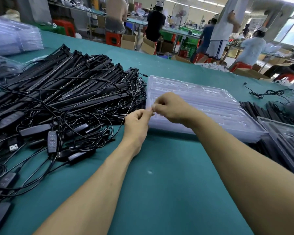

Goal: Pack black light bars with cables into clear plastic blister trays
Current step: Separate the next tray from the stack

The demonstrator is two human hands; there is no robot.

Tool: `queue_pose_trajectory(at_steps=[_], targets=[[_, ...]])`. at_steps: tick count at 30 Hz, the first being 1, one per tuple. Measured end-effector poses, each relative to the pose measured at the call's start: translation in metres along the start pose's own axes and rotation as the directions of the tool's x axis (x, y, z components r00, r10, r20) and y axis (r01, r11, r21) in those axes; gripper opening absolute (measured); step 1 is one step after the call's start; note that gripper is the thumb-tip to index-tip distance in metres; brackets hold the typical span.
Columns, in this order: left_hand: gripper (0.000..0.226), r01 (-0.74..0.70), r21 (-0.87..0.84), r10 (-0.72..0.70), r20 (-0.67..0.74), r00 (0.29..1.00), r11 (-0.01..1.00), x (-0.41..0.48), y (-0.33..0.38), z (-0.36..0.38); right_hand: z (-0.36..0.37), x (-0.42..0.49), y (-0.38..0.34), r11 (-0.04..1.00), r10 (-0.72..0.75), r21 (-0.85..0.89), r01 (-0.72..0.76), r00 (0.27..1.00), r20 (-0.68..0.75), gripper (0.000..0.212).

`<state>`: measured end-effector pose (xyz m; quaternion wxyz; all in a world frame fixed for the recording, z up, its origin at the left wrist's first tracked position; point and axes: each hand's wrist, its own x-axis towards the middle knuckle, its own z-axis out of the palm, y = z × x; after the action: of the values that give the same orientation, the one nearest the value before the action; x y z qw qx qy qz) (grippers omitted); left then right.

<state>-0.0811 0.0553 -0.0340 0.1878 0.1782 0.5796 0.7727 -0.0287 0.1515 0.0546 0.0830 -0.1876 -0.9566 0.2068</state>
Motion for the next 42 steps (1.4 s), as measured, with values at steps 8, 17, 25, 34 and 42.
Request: queue_pose_trajectory(at_steps=[8,17,25,34,42], targets=[[0.017,-0.041,0.106,0.048,-0.069,0.996,0.993,0.001,0.0,0.003,0.002,-0.005,-0.003,1.0,0.008,0.022,-0.008,1.0,0.026,0.031],[0.011,-0.003,0.034,0.007,-0.104,0.995,0.999,0.004,0.002,0.003,0.011,-0.001,-0.006,0.982,-0.007,-0.187,0.009,1.0,0.009,0.028],[0.02,0.091,0.064,-0.087,-0.069,0.994,0.994,0.018,-0.002,-0.002,0.017,0.0,-0.011,0.938,-0.074,-0.339,0.07,0.997,0.001,0.031],[0.014,-0.014,0.217,0.031,-0.075,0.997,0.976,0.007,-0.001,0.003,-0.052,0.021,-0.02,0.921,-0.158,-0.389,0.026,0.937,-0.311,0.027],[0.021,-0.069,0.28,0.081,-0.03,0.996,0.958,0.003,-0.003,0.004,0.011,-0.015,-0.005,0.775,-0.333,-0.615,0.144,0.921,-0.204,0.01]])
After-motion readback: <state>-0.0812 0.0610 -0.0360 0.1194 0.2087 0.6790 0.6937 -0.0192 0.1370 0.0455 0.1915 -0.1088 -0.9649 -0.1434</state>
